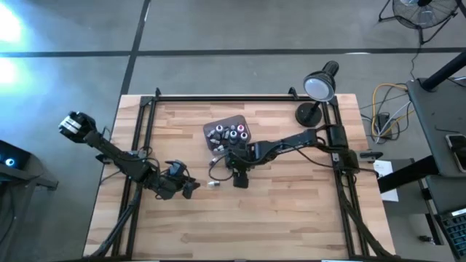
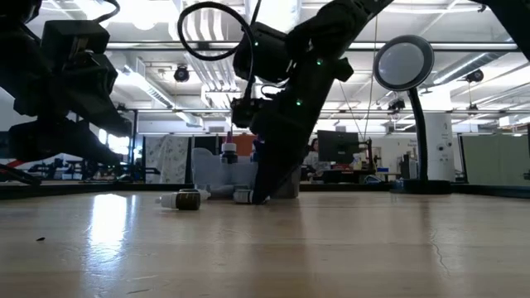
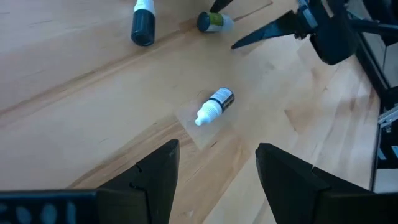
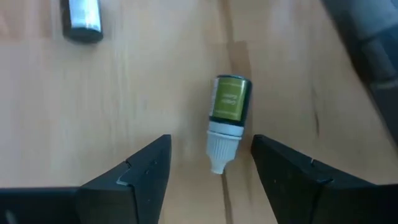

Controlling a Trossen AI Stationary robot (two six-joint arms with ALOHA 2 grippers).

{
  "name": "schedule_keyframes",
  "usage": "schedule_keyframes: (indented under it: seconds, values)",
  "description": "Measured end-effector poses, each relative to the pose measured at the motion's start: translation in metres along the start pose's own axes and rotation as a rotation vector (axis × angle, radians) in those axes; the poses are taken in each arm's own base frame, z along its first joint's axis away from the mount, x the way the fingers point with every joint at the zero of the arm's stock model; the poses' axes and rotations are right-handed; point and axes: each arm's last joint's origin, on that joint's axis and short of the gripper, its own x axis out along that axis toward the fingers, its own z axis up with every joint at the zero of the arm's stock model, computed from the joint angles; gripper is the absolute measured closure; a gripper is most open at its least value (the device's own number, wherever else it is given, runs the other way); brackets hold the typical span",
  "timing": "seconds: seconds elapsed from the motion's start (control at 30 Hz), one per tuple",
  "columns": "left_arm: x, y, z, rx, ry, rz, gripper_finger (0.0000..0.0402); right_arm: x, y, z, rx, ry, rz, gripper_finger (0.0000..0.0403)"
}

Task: Pick & Place food coloring
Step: Put the small green food coloring bottle into the gray bin, then put the small brown food coloring bottle into the gray bin

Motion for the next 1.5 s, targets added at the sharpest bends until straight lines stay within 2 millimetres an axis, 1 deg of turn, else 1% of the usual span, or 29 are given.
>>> schedule_keyframes:
  seconds: [0.13, 0.27, 0.4, 0.53, 0.6, 0.63, 0.67, 0.73, 0.77, 0.8, 0.83, 0.87, 0.9, 0.93, 1.0, 1.03, 1.1, 1.2, 1.23, 1.27, 1.33, 1.37, 1.4, 1.47, 1.5]
  values:
    - [0.000, 0.001, 0.000, 0.002, 0.001, 0.004, 0.0209, 0.007, 0.000, -0.002, 0.081, 0.002, -0.025, 0.0189]
    - [0.000, 0.001, 0.000, 0.001, 0.001, 0.006, 0.0209, 0.009, 0.000, -0.001, 0.146, -0.010, -0.045, 0.0221]
    - [0.000, 0.001, 0.000, -0.003, 0.001, 0.005, 0.0209, 0.009, -0.001, -0.002, 0.145, -0.014, -0.074, 0.0273]
    - [0.000, 0.001, 0.000, -0.003, 0.001, 0.005, 0.0209, 0.004, -0.002, 0.001, 0.141, -0.024, -0.072, 0.0341]
    - [0.000, 0.001, 0.000, -0.003, 0.001, 0.005, 0.0209, -0.006, 0.000, 0.009, 0.126, -0.051, -0.042, 0.0366]
    - [0.000, 0.001, 0.000, -0.003, 0.001, 0.005, 0.0209, -0.014, 0.001, 0.015, 0.121, -0.078, -0.029, 0.0366]
    - [0.000, 0.001, 0.000, -0.004, 0.001, 0.005, 0.0209, -0.029, 0.002, 0.025, 0.117, -0.125, -0.020, 0.0366]
    - [0.000, 0.001, 0.000, -0.005, 0.001, 0.005, 0.0209, -0.071, 0.002, 0.045, 0.095, -0.257, -0.009, 0.0366]
    - [0.000, 0.001, 0.000, -0.004, 0.001, 0.005, 0.0209, -0.091, 0.000, 0.055, 0.091, -0.329, -0.022, 0.0365]
    - [0.000, 0.001, 0.000, 0.000, 0.001, 0.005, 0.0209, -0.106, -0.005, 0.061, 0.093, -0.385, -0.048, 0.0361]
    - [0.000, 0.001, 0.000, 0.004, 0.001, 0.006, 0.0209, -0.114, -0.012, 0.065, 0.098, -0.408, -0.075, 0.0355]
    - [0.000, 0.001, 0.000, 0.005, 0.001, 0.006, 0.0209, -0.116, -0.022, 0.066, 0.113, -0.407, -0.092, 0.0347]
    - [0.000, 0.001, 0.000, 0.004, 0.000, 0.006, 0.0209, -0.116, -0.032, 0.066, 0.133, -0.396, -0.087, 0.0338]
    - [0.000, 0.001, 0.000, 0.005, 0.000, 0.007, 0.0209, -0.110, -0.043, 0.065, 0.162, -0.372, -0.066, 0.0328]
    - [0.000, 0.001, 0.000, 0.005, 0.000, 0.007, 0.0209, -0.093, -0.059, 0.057, 0.227, -0.274, -0.026, 0.0302]
    - [0.000, 0.001, 0.000, 0.004, 0.001, 0.007, 0.0209, -0.089, -0.065, 0.054, 0.251, -0.243, -0.009, 0.0288]
    - [0.000, 0.001, 0.000, 0.000, 0.000, 0.006, 0.0209, -0.086, -0.069, 0.054, 0.268, -0.228, 0.006, 0.0259]
    - [0.000, 0.001, 0.000, -0.019, 0.000, 0.006, 0.0209, -0.086, -0.067, 0.055, 0.264, -0.237, -0.023, 0.0218]
    - [0.000, 0.001, 0.000, -0.022, 0.000, 0.006, 0.0209, -0.090, -0.065, 0.055, 0.260, -0.249, -0.041, 0.0206]
    - [0.000, 0.001, 0.000, -0.023, 0.000, 0.006, 0.0209, -0.096, -0.061, 0.056, 0.237, -0.263, -0.061, 0.0196]
    - [0.000, 0.001, 0.000, -0.023, 0.001, 0.006, 0.0209, -0.121, -0.048, 0.058, 0.149, -0.315, -0.110, 0.0181]
    - [0.000, 0.001, 0.000, -0.021, 0.001, 0.007, 0.0209, -0.130, -0.040, 0.056, 0.101, -0.323, -0.133, 0.0176]
    - [0.001, 0.001, 0.001, -0.011, -0.002, 0.008, 0.0209, -0.133, -0.032, 0.050, 0.056, -0.299, -0.140, 0.0172]
    - [0.002, 0.001, 0.002, 0.047, -0.010, 0.005, 0.0209, -0.121, -0.018, 0.033, -0.030, -0.170, -0.112, 0.0168]
    - [0.002, -0.001, 0.003, 0.107, -0.016, -0.006, 0.0209, -0.114, -0.010, 0.024, -0.059, -0.113, -0.100, 0.0167]
